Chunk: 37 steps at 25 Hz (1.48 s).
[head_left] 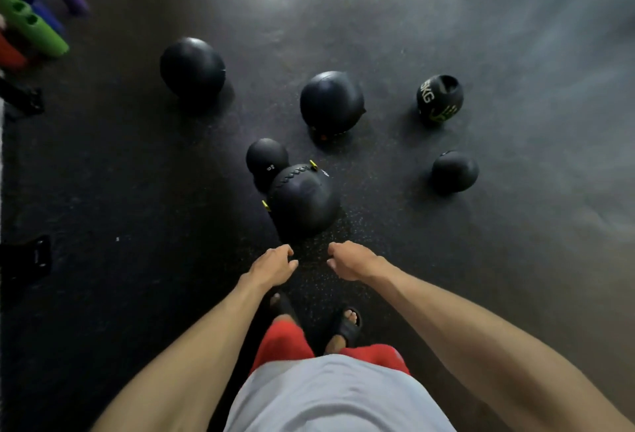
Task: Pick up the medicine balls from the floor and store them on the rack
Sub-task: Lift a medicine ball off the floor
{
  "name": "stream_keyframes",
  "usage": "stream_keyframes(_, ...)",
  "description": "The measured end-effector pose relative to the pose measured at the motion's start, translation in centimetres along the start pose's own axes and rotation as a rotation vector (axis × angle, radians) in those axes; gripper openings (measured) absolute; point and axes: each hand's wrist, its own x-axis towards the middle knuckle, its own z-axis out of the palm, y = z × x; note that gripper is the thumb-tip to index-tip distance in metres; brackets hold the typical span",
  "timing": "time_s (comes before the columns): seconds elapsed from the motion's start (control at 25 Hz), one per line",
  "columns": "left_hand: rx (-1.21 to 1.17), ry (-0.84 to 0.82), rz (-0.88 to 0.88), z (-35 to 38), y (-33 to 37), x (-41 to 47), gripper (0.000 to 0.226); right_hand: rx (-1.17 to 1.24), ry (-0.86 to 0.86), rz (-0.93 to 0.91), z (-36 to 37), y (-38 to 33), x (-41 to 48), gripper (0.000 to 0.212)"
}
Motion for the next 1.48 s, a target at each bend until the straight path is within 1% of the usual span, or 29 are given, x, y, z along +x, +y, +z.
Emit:
stream_keyframes(0.16, 0.024, -0.028, 0.002, -0.3, 3.8, 3.6, 0.042, -0.028, -0.013, 0.007, -2.0, 4.1, 1.0, 0.037)
stream_keyframes(0.32, -0.023, -0.067, -0.027, -1.3, 6.7, 9.4, 0.043, -0.074, -0.059, 0.018, -5.3, 8.2, 4.4, 0.036)
stream_keyframes(0.44, -0.093, -0.08, -0.038, -2.2, 9.0, 14.5, 0.042, -0.101, -0.101, 0.021, -9.2, 11.3, 8.4, 0.034)
stream_keyframes(0.6, -0.203, -0.107, -0.067, -4.4, 11.9, 19.8, 0.04, -0.194, -0.147, -0.005, -15.6, 13.4, 13.1, 0.034)
stream_keyframes(0.76, -0.387, -0.016, -0.116, -7.3, 12.5, 23.3, 0.038, -0.303, -0.159, -0.097, -21.2, 12.8, 18.4, 0.03)
stream_keyframes(0.84, -0.448, 0.016, -0.188, -8.1, 12.0, 24.0, 0.037, -0.371, -0.194, -0.151, -23.0, 11.3, 20.7, 0.029)
stream_keyframes(1.04, -0.724, 0.108, -0.439, -7.8, 9.3, 25.0, 0.035, -0.541, -0.316, -0.342, -25.3, 6.3, 27.7, 0.028)
stream_keyframes(1.16, -0.88, 0.155, -0.585, -7.2, 8.8, 25.7, 0.034, -0.668, -0.365, -0.437, -25.6, 4.0, 32.1, 0.034)
stream_keyframes(1.24, -0.999, 0.194, -0.706, -6.8, 9.1, 26.7, 0.035, -0.745, -0.42, -0.547, -25.3, 3.0, 35.2, 0.036)
stream_keyframes(1.36, -1.171, 0.24, -0.902, -5.9, 10.2, 29.2, 0.033, -0.863, -0.599, -0.682, -24.3, 2.1, 40.8, 0.034)
stream_keyframes(1.48, -1.345, 0.273, -1.016, -4.1, 10.5, 34.5, 0.031, -0.944, -0.648, -0.72, -22.1, 2.8, 47.4, 0.038)
